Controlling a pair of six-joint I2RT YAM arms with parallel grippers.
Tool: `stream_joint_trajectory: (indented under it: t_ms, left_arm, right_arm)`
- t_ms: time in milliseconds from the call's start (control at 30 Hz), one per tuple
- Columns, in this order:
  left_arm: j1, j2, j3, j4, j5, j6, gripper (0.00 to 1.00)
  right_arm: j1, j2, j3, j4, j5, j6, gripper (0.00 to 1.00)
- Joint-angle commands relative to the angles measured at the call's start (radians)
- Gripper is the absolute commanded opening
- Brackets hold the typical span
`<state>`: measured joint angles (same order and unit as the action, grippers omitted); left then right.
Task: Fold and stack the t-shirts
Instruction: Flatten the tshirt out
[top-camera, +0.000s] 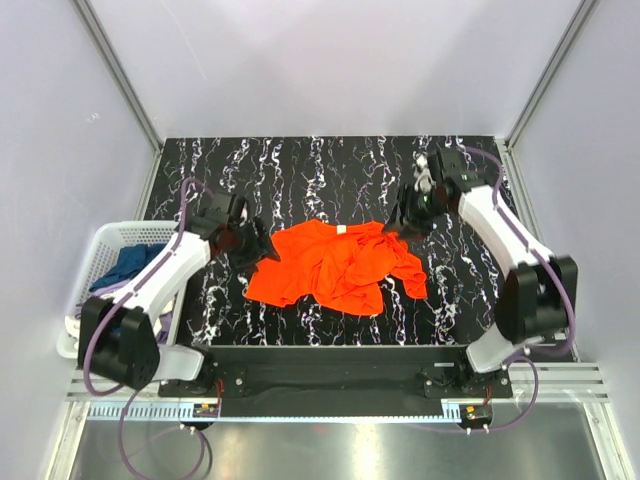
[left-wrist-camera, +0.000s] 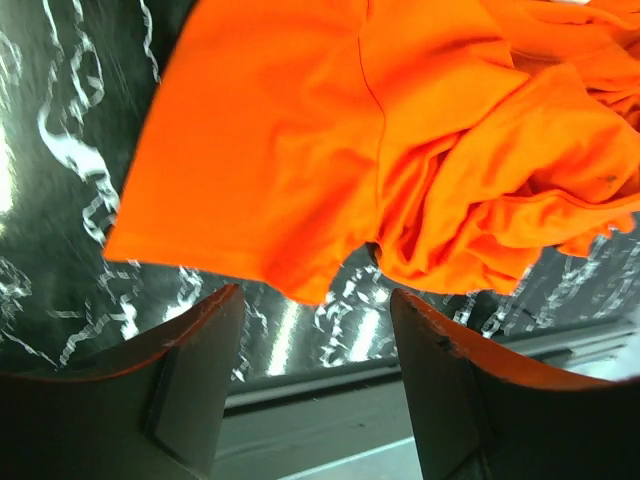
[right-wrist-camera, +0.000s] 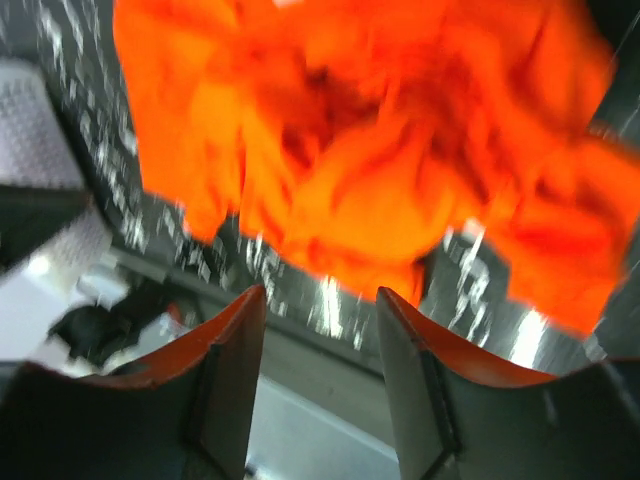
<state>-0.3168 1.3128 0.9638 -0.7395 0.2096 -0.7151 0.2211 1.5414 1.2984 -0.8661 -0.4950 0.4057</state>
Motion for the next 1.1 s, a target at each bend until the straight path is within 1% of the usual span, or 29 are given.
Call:
stream_joint_trajectory:
  t_ms: [0, 33, 67, 100, 133, 167, 200, 233, 267, 367, 467, 533, 600, 733, 900, 1000, 1067]
  left_arm:
    - [-0.002, 0.06, 0.107, 0.101, -0.019, 0.104, 0.7]
    - [-0.001, 0.087, 0.13, 0.12, -0.03, 0.152, 0.71]
    - [-0.001, 0.123, 0.163, 0.143, -0.036, 0.181, 0.72]
    - [-0.001, 0.185, 0.211, 0.159, -0.067, 0.21, 0.73]
    - [-0.002, 0.222, 0.232, 0.178, -0.078, 0.257, 0.74]
    - [-0.002, 0.255, 0.248, 0.225, -0.084, 0.282, 0.74]
    - [-0.001, 0.287, 0.269, 0.239, -0.088, 0.302, 0.74]
    - [-0.001, 0.369, 0.332, 0.244, -0.111, 0.346, 0.74]
    - [-0.002, 0.402, 0.357, 0.267, -0.119, 0.365, 0.73]
    - [-0.002, 0.541, 0.453, 0.313, -0.112, 0.407, 0.7]
    - [-0.014, 0.641, 0.533, 0.337, -0.092, 0.422, 0.71]
    - [-0.027, 0.683, 0.568, 0.338, -0.082, 0.44, 0.73]
    - [-0.048, 0.738, 0.622, 0.299, -0.101, 0.45, 0.75]
    - [-0.071, 0.782, 0.638, 0.272, -0.13, 0.459, 0.78]
    - [-0.079, 0.832, 0.654, 0.218, -0.093, 0.442, 0.78]
    - [-0.079, 0.855, 0.645, 0.213, -0.041, 0.418, 0.75]
    - [-0.08, 0.852, 0.629, 0.236, -0.03, 0.402, 0.72]
  right_arm:
    - [0.001, 0.104, 0.211, -0.002, 0.162, -0.077, 0.56]
    - [0.001, 0.181, 0.254, -0.025, 0.18, -0.094, 0.58]
    - [0.001, 0.221, 0.333, -0.039, 0.225, -0.125, 0.62]
    - [0.0, 0.261, 0.373, -0.056, 0.249, -0.142, 0.63]
    - [-0.003, 0.34, 0.412, -0.091, 0.269, -0.157, 0.64]
    - [-0.006, 0.376, 0.482, -0.103, 0.291, -0.181, 0.64]
    - [-0.009, 0.41, 0.511, -0.112, 0.295, -0.191, 0.65]
    - [-0.014, 0.469, 0.538, -0.126, 0.296, -0.203, 0.65]
    - [-0.022, 0.5, 0.586, -0.131, 0.297, -0.206, 0.64]
    - [-0.028, 0.6, 0.68, -0.162, 0.279, -0.241, 0.56]
    - [-0.031, 0.68, 0.749, -0.198, 0.253, -0.264, 0.55]
    - [-0.032, 0.7, 0.753, -0.2, 0.254, -0.271, 0.56]
    - [-0.032, 0.7, 0.717, -0.186, 0.242, -0.274, 0.57]
    - [-0.032, 0.68, 0.613, -0.125, 0.207, -0.274, 0.61]
    - [-0.031, 0.689, 0.582, -0.099, 0.167, -0.272, 0.6]
    - [-0.02, 0.703, 0.572, -0.08, 0.148, -0.275, 0.58]
    - [-0.003, 0.712, 0.578, -0.073, 0.141, -0.28, 0.56]
